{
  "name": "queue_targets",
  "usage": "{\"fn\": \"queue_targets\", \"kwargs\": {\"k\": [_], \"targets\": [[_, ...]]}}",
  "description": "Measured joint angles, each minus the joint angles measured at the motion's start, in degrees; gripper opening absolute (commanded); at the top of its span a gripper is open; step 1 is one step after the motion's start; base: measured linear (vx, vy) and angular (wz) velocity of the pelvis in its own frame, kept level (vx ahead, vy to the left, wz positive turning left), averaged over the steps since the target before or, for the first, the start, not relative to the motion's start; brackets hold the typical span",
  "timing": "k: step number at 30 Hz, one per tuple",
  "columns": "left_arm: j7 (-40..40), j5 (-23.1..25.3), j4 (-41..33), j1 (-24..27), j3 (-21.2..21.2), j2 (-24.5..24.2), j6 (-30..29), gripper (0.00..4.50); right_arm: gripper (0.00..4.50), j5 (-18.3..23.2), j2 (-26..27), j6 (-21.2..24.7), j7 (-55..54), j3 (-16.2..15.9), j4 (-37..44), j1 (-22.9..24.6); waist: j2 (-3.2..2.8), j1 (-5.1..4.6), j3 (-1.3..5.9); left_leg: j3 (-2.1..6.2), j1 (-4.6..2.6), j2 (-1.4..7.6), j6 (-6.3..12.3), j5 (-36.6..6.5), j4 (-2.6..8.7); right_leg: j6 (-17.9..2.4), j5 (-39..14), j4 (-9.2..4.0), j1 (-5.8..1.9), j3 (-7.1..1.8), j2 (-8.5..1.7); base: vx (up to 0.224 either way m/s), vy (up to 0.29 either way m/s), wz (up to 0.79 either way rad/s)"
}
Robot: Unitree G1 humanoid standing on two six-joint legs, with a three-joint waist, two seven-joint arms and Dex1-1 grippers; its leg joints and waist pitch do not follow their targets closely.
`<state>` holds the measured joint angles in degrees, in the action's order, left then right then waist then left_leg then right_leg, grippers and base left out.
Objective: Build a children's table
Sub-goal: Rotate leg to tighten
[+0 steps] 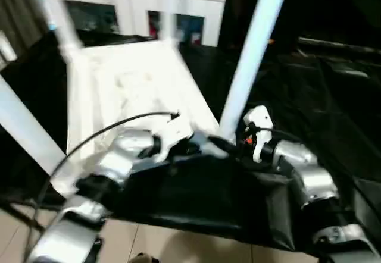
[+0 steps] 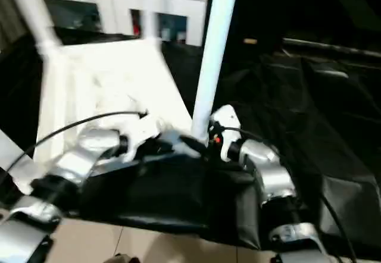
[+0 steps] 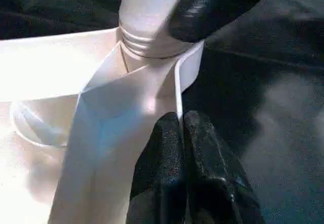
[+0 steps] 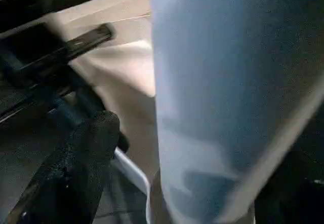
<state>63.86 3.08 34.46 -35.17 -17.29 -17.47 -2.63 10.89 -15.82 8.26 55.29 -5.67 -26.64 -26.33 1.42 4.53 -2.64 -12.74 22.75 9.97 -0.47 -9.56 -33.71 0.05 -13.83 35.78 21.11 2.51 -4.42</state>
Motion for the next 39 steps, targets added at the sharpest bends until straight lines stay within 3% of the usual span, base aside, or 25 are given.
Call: {"fn": "queue_targets", "kwargs": {"k": [3, 11, 30, 32, 36, 39], "targets": [[2.4, -1.0, -1.2, 0.6, 0.0, -1.2, -0.9, 0.00, 3.87, -0.1, -0.9, 0.2, 2.8, -1.5, 0.2, 0.1, 0.01, 0.49, 0.00, -0.03, 0.00, 0.00, 0.00, 0.0, -0.01, 0.0, 0.0, 0.03, 0.03, -0.01, 0.00, 0.000, 0.000, 0.00], [3.6, -1.2, -1.2, 0.7, 0.1, -1.6, -1.0, 0.00, 3.87, -0.4, -2.1, 0.1, 4.8, -3.0, 0.7, 0.1, 0.09, 0.63, -0.01, -0.04, 0.00, 0.00, -0.01, 0.0, 0.00, 0.0, 0.0, 0.05, 0.05, -0.02, 0.00, 0.000, 0.000, 0.00], [4.2, -1.2, -1.5, 0.8, 0.1, -2.1, -1.2, 0.00, 2.32, -3.3, -3.0, -2.9, 3.6, -3.8, -0.9, -0.5, 0.16, 0.67, 0.01, -0.03, 0.00, 0.00, -0.01, 0.0, -0.03, 0.0, 0.0, 0.07, 0.04, -0.02, 0.00, 0.000, 0.000, 0.00], [4.1, -1.2, -1.5, 0.8, 0.1, -2.1, -1.2, 0.00, 2.74, -3.7, -2.9, -3.9, 3.4, -3.9, -1.2, -0.5, 0.18, 0.62, 0.02, -0.03, 0.00, 0.00, -0.01, 0.0, -0.04, 0.0, 0.0, 0.08, 0.03, -0.02, 0.00, 0.000, 0.000, 0.00], [4.0, -1.2, -1.5, 0.8, 0.1, -2.0, -1.3, 0.00, 2.88, -3.7, -2.8, -3.8, 2.7, -3.8, -2.5, -0.5, 0.18, 0.61, 0.02, -0.03, 0.00, 0.00, -0.01, 0.0, -0.12, 0.0, 0.0, 0.14, 0.03, -0.04, -0.01, 0.000, 0.000, 0.00], [4.0, -1.2, -1.5, 0.8, 0.1, -2.0, -1.3, 0.00, 3.26, -3.8, -2.9, -3.8, 2.7, -3.9, -2.4, -0.4, 0.19, 0.63, 0.02, -0.03, 0.00, 0.00, -0.01, 0.0, -0.11, 0.0, 0.0, 0.13, 0.03, -0.04, -0.01, 0.000, 0.000, 0.00]]}}
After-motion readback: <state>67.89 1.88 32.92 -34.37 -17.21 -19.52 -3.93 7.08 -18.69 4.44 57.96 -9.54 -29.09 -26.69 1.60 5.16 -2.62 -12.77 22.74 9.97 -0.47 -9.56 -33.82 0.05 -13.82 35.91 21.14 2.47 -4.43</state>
